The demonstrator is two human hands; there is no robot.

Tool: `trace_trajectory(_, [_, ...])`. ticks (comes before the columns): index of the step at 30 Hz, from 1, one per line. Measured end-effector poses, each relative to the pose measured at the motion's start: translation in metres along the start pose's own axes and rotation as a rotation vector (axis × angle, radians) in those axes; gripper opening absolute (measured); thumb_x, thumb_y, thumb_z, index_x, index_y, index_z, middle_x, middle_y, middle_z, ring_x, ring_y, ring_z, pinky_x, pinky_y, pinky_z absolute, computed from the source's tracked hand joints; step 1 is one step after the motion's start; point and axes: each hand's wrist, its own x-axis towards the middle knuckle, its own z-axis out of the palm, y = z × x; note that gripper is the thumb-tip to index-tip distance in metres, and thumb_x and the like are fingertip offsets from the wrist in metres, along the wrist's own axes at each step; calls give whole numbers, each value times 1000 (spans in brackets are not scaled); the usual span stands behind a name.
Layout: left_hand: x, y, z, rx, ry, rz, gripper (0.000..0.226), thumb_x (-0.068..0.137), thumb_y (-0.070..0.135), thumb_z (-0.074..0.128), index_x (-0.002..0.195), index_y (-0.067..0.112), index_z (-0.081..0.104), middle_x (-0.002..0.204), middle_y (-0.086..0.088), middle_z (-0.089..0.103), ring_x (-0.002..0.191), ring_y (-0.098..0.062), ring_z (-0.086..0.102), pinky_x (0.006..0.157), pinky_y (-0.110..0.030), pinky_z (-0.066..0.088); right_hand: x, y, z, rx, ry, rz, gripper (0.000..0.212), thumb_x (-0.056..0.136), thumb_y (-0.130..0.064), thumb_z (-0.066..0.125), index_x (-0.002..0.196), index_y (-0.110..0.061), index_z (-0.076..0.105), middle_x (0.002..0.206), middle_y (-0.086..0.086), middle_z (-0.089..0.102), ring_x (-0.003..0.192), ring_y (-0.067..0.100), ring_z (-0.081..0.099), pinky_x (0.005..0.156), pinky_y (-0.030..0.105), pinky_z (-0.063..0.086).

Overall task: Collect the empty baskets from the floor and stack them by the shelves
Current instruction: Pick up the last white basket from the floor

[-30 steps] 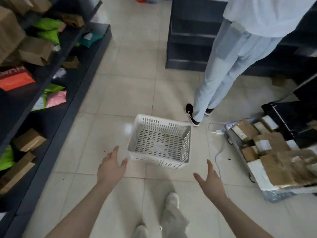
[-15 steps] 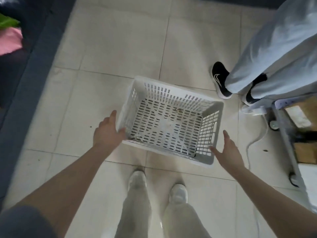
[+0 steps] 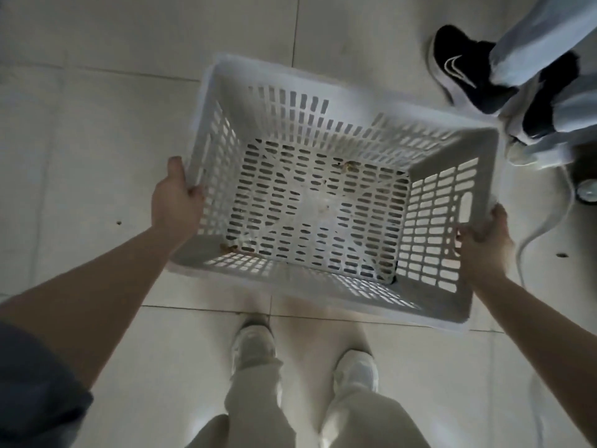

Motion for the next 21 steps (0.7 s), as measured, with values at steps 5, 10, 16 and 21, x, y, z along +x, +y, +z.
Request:
trace_trajectory(5, [-21, -11, -37, -7, 1, -35, 21, 83, 7, 56, 97, 5, 41, 75, -23, 54, 72, -45, 59, 58, -41, 39, -22, -25, -26, -85, -68, -20, 55, 85, -7, 49, 136, -22, 39, 107, 19, 66, 87, 37, 62, 66, 31, 43])
trace_trajectory(10, [-68, -25, -124, 31, 35, -147, 26, 82, 7, 59, 83, 10, 33, 73, -21, 53, 62, -34, 49, 56, -39, 36, -61, -73, -69, -118, -198, -92, 51, 86, -8, 47, 135, -18, 39, 109, 22, 66, 89, 39, 62, 76, 45, 53])
trace_trajectory(16, [-135, -27, -272, 15, 136, -281, 28, 84, 10, 60, 80, 10, 32, 62, -12, 46, 54, -28, 43, 48, -33, 29, -111, -171, -146, -76, -273, -249, 51, 86, -6, 45, 134, -19, 38, 93, 20, 64, 68, 29, 54, 58, 31, 41])
trace_trajectory(21, [-236, -13, -419, -46, 316, -422, 22, 85, 14, 59, 97, 6, 42, 79, -20, 55, 66, -32, 50, 57, -38, 41, -177, -271, -242, -39, -319, -460, 53, 89, -6, 43, 141, -17, 33, 81, 15, 56, 55, 23, 44, 52, 30, 33])
